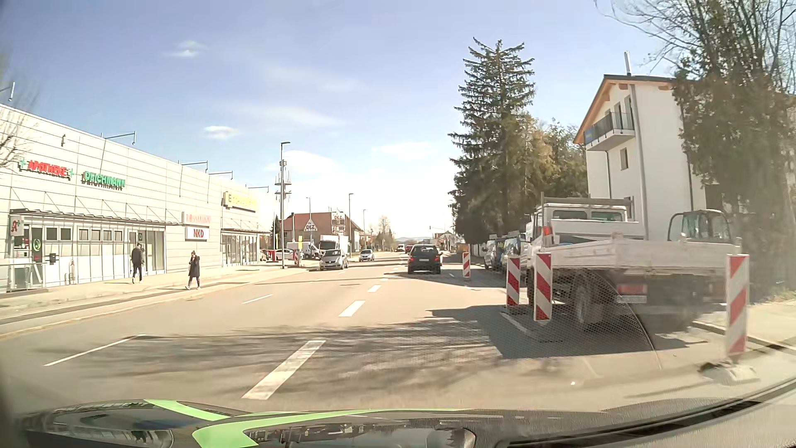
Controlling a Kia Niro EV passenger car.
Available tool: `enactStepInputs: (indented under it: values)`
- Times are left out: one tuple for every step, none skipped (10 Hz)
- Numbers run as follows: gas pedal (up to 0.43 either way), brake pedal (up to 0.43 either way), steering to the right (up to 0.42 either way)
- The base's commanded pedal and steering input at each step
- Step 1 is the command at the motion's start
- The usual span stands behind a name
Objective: Follow the waypoints while adhering to traffic rules and regulations
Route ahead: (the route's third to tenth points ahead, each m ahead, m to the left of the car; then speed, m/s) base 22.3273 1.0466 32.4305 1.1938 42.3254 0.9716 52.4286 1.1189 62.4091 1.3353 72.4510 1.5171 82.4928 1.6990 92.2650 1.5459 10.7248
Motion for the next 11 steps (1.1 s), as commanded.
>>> enactStepInputs:
  values:
    - [0.067,0.0,-0.002]
    - [0.067,0.0,-0.003]
    - [0.067,0.0,-0.003]
    - [0.067,0.0,-0.002]
    - [0.067,0.0,-0.002]
    - [0.067,0.0,-0.001]
    - [0.067,0.0,0.002]
    - [0.067,0.0,0.001]
    - [0.067,0.0,0.001]
    - [0.067,0.0,0.001]
    - [0.067,0.0,0.001]
